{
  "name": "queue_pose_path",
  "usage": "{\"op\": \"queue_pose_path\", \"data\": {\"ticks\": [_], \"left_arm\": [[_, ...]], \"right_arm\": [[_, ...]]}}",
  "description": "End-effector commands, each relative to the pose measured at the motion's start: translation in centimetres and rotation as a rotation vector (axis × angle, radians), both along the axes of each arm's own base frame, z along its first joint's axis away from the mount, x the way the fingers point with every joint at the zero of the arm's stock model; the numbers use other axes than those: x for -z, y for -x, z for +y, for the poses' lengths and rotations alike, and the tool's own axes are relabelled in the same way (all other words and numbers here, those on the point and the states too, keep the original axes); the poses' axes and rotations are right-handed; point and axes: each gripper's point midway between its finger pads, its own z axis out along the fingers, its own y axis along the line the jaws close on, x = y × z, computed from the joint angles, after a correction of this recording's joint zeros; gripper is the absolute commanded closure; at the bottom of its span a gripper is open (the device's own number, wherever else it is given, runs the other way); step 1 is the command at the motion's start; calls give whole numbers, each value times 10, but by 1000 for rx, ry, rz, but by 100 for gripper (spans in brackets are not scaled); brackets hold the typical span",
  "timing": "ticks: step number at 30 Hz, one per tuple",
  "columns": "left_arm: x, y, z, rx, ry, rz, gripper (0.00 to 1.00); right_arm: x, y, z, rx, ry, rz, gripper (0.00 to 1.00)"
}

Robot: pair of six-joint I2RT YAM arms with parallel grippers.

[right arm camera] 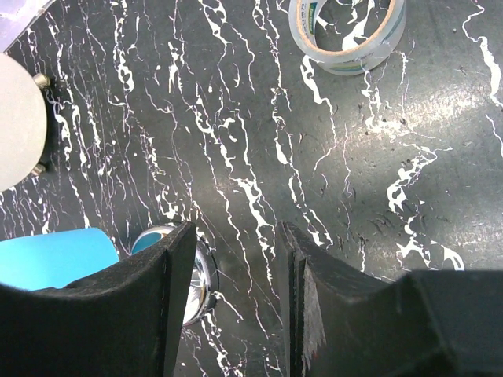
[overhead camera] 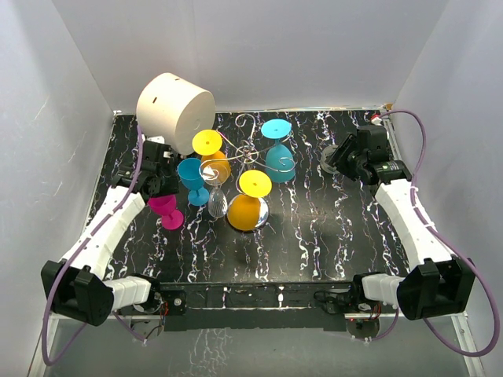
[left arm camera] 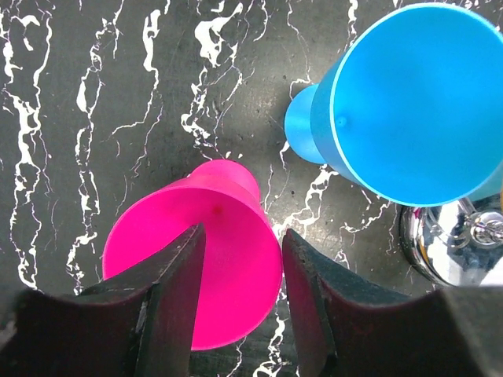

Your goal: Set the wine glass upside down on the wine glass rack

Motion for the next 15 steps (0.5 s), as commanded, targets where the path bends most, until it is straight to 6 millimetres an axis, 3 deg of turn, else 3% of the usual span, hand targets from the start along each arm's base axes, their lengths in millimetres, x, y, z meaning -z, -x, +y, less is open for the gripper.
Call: {"op": "queue_pose_path", "data": {"ticks": [1, 6, 12, 15], "left_arm": [[16, 3, 0, 6, 9, 42, 60], [15, 4, 4, -8, 0, 37, 69], [-2, 3, 13, -38, -29, -17, 99], [-8, 3, 18, -58, -46, -34, 100]], "right_arm": [[-40, -6, 1, 0, -19, -113, 57], [-55, -3, 1, 2, -26, -138, 57], [-78, -1, 2, -1, -40, -191, 56], [-89, 1, 1, 6, -39, -213, 56]]}}
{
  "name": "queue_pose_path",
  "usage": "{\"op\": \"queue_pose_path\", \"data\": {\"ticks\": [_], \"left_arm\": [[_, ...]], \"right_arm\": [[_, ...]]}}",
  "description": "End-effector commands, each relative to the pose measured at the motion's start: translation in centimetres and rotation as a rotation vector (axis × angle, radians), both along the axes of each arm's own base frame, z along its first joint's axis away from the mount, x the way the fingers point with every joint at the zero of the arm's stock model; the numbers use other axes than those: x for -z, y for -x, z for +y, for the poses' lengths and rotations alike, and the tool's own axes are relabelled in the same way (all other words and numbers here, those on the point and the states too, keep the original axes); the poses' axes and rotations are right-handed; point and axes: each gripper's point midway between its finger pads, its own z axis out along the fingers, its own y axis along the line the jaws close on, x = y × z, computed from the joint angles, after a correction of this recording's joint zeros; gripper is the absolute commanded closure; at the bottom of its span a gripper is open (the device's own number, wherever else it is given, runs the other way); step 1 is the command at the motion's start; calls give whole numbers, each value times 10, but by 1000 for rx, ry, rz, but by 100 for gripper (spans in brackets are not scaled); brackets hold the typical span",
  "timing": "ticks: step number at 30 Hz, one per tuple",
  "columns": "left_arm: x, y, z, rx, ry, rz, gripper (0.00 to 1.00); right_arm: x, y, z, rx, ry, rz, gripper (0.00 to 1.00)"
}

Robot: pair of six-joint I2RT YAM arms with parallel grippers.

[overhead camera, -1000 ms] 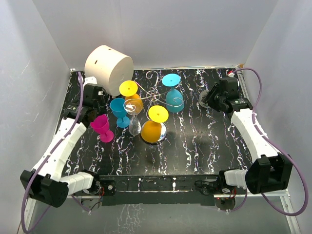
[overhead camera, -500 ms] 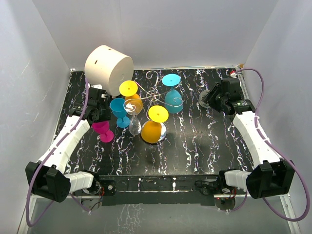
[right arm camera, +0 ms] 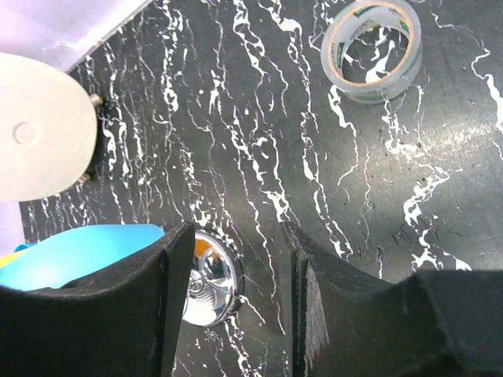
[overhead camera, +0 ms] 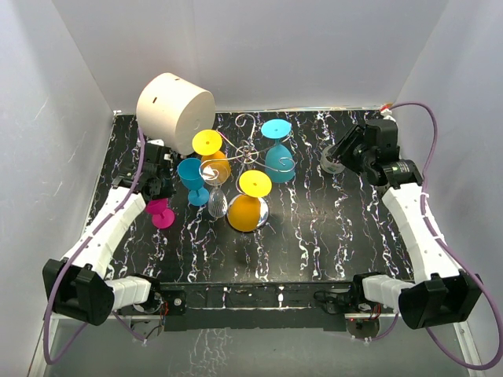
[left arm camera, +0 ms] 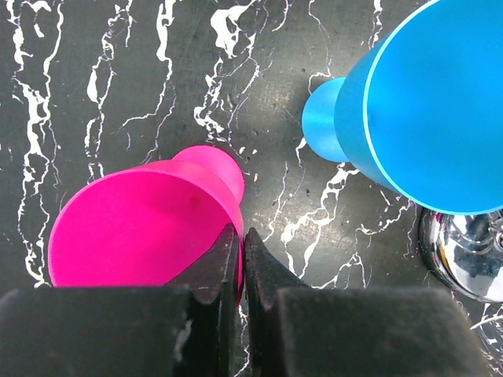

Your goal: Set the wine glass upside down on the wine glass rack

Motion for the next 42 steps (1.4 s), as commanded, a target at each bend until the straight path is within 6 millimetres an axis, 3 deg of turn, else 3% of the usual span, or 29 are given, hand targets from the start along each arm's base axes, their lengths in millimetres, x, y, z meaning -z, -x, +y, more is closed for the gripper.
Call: {"op": "queue_pose_path", "data": {"ticks": [1, 5, 9, 17, 22, 28, 34, 37, 42], "left_arm": [[-27, 0, 13, -41, -33, -73, 100], [-56, -4, 24, -75, -73, -143, 100], [-105, -12, 30, -114, -75, -270, 100], [-246, -19, 32, -151, 42, -704, 100], [-330, -15, 21, -82, 153, -1003, 100], [-407, -11, -18, 89, 385, -1266, 100], [-446, -10, -53, 236, 603, -1388, 100], [-456, -13, -71, 311, 700, -1404, 100], [-464, -19, -99, 434, 850, -1398, 100]], "right_arm": [[-50, -1, -1, 8, -17, -130, 56], [-66, 4, -1, 0, -23, -168, 55], [-83, 10, 4, -22, -47, -212, 54], [-133, 23, 15, -69, -117, -354, 51], [-154, 32, 35, -179, -185, -434, 49], [-190, 61, 76, -430, -375, -632, 47], [-229, 69, 86, -486, -514, -738, 43], [-248, 65, 87, -475, -608, -775, 38], [-270, 49, 89, -421, -746, -778, 37]]}}
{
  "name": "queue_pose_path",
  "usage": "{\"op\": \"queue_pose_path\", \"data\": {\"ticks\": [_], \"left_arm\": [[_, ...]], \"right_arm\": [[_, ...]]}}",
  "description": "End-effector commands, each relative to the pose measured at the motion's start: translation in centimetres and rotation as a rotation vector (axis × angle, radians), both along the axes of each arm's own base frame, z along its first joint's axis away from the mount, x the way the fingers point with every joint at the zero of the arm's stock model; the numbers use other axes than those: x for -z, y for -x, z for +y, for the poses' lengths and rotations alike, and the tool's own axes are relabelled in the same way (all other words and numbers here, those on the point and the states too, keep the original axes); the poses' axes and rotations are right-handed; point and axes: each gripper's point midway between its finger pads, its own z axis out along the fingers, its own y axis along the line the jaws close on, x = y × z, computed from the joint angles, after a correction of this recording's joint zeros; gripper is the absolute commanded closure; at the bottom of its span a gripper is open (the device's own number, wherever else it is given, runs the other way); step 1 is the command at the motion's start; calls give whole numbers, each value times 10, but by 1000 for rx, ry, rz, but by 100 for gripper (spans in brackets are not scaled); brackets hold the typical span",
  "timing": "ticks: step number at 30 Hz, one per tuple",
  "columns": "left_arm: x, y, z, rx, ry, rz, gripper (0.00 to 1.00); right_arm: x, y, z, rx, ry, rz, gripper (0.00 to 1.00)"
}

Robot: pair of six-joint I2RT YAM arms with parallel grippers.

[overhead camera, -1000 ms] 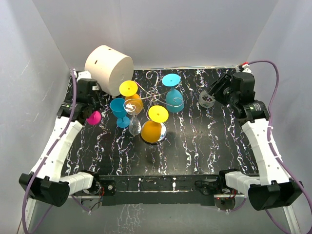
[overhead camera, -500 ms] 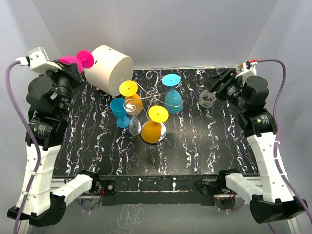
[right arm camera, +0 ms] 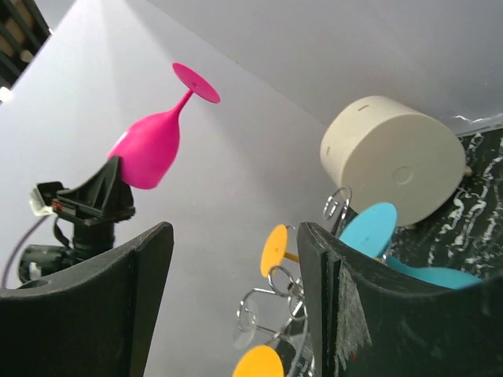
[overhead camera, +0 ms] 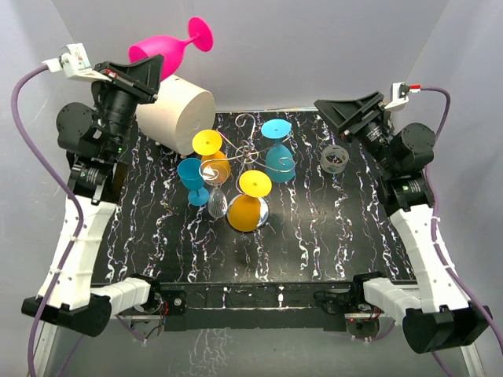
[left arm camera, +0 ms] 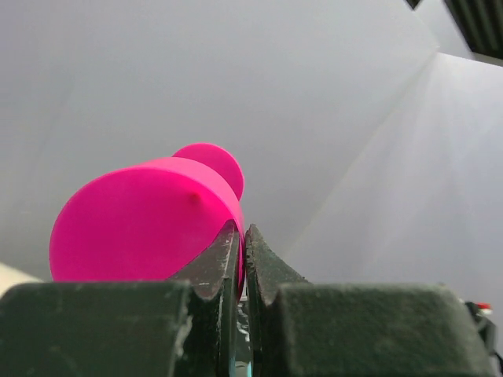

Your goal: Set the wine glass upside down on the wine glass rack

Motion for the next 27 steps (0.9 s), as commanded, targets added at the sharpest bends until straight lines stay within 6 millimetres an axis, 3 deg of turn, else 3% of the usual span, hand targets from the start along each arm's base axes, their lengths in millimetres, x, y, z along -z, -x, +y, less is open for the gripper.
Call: {"op": "queue_pose_path", "data": {"ticks": [1, 4, 9, 16, 21, 27], "left_arm": [[-41, 21, -26, 208, 81, -158, 100], [-42, 18, -37, 279, 125, -170, 100], [-34, 9, -59, 360, 188, -134, 100], [-32, 20, -117, 427, 149, -162, 100], [-31, 25, -135, 462, 153, -189, 100], [-27, 38, -153, 551, 156, -226, 100]], "right_arm": [[-57, 2, 4, -25, -178, -87, 39], [-68, -9, 12, -23, -248, -50, 46], [-80, -13, 47, -35, -301, -23, 46], [-94, -10, 80, -58, -361, -30, 48], [-105, -13, 71, 43, -430, -24, 51], [-95, -25, 51, 158, -538, 79, 53]]}}
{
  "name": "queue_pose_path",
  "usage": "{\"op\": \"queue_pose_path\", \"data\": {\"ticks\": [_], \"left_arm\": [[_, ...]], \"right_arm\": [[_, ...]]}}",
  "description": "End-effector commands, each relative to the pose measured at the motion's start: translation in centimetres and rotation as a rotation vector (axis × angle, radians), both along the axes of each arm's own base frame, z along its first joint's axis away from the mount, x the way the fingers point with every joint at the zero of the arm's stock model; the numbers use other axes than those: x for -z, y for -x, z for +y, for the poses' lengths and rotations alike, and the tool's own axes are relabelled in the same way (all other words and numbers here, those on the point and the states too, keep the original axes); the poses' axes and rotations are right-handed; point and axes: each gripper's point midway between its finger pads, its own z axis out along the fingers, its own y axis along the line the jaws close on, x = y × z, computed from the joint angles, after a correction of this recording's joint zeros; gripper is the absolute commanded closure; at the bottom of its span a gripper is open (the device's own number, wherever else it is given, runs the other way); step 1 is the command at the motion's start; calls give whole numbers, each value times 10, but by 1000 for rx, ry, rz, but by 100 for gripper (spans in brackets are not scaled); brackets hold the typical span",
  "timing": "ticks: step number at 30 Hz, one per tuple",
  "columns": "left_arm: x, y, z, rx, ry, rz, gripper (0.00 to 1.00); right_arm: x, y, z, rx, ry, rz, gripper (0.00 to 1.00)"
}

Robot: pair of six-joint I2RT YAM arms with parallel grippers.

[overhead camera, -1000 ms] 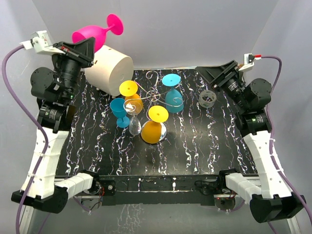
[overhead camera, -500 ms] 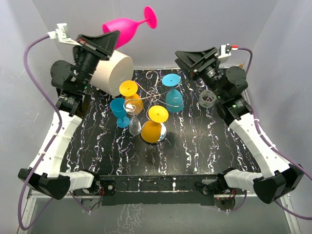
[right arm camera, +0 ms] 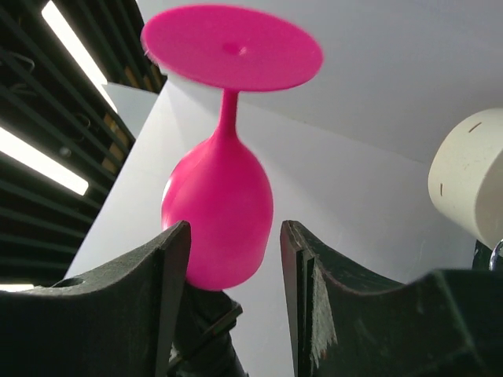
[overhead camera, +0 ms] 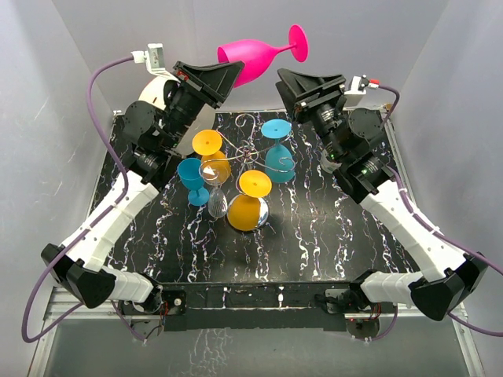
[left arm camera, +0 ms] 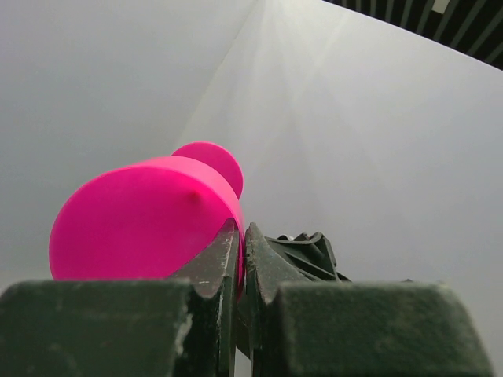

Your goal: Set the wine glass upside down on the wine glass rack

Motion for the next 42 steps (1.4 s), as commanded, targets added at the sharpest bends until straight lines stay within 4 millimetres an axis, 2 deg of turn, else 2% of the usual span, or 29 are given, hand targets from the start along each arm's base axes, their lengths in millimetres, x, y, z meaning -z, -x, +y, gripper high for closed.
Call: {"op": "queue_pose_path", "data": {"ticks": [1, 17, 29, 33, 38, 42], "left_arm": [[-35, 32, 5, 38, 68, -139, 100], [-34, 43, -12, 90, 25, -153, 100], [-33, 57, -12, 124, 24, -161, 100], [-33, 62, -14, 144, 12, -169, 100], [-31, 66, -13, 145, 3, -161, 100], [-30, 69, -11, 148, 5, -156, 100]], "right_arm": [[-35, 5, -38, 130, -171, 9, 53], [-63, 15, -43, 106, -276, -95, 53], [-74, 7, -38, 85, -320, -80, 58], [-74, 3, -34, 69, -329, -66, 66], [-69, 2, -35, 79, -326, -48, 87], [-69, 4, -40, 99, -326, -50, 90]]}}
